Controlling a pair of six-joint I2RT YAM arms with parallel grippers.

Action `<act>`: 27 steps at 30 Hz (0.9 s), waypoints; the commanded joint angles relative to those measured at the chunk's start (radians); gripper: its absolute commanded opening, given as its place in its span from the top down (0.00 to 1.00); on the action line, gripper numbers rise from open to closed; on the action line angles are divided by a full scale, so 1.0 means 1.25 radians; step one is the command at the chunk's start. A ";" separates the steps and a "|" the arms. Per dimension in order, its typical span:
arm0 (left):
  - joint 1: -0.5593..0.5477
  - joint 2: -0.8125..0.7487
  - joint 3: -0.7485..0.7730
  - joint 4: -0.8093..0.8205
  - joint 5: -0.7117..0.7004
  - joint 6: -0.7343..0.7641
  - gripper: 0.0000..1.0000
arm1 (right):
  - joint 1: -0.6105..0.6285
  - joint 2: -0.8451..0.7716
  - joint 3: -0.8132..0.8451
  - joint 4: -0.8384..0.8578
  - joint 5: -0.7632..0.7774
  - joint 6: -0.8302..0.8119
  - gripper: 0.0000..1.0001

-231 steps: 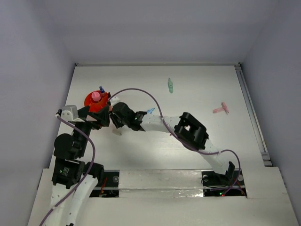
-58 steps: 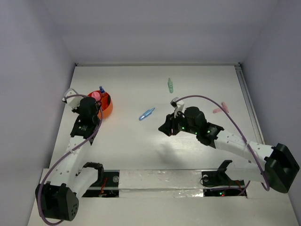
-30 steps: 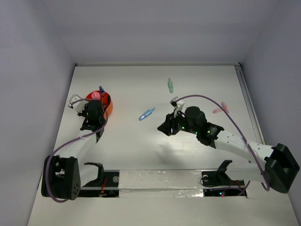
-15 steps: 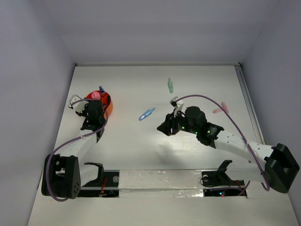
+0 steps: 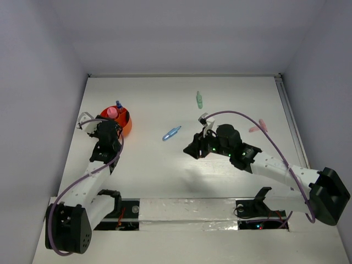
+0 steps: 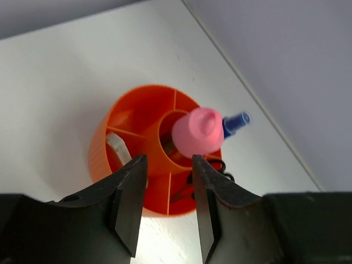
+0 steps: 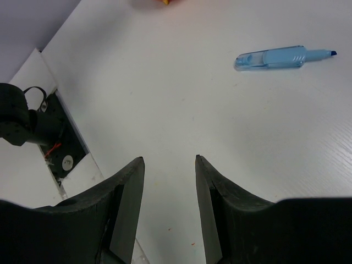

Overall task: Sort the stationery into containers
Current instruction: Place the stationery in the storage box.

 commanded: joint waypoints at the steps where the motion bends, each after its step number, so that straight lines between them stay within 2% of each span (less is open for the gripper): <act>1: -0.011 -0.013 -0.008 -0.055 0.091 0.035 0.66 | 0.003 0.001 -0.007 0.041 -0.012 0.001 0.52; 8: -0.011 0.052 0.078 -0.200 0.231 0.107 0.63 | 0.003 -0.001 -0.008 0.039 -0.011 0.001 0.52; 9: -0.011 0.060 0.086 -0.212 0.236 0.109 0.62 | 0.003 -0.001 -0.009 0.041 -0.010 0.001 0.52; 10: -0.011 0.066 0.097 -0.222 0.246 0.114 0.56 | 0.003 -0.001 -0.009 0.041 -0.010 0.001 0.52; 13: -0.011 0.093 0.110 -0.209 0.263 0.125 0.53 | 0.003 0.000 -0.009 0.043 -0.013 0.001 0.52; 20: -0.011 0.184 0.156 -0.176 0.291 0.133 0.54 | 0.003 0.001 -0.008 0.044 -0.018 0.001 0.52; 27: -0.019 0.221 0.176 -0.136 0.316 0.125 0.54 | 0.003 0.005 -0.008 0.046 -0.024 0.001 0.52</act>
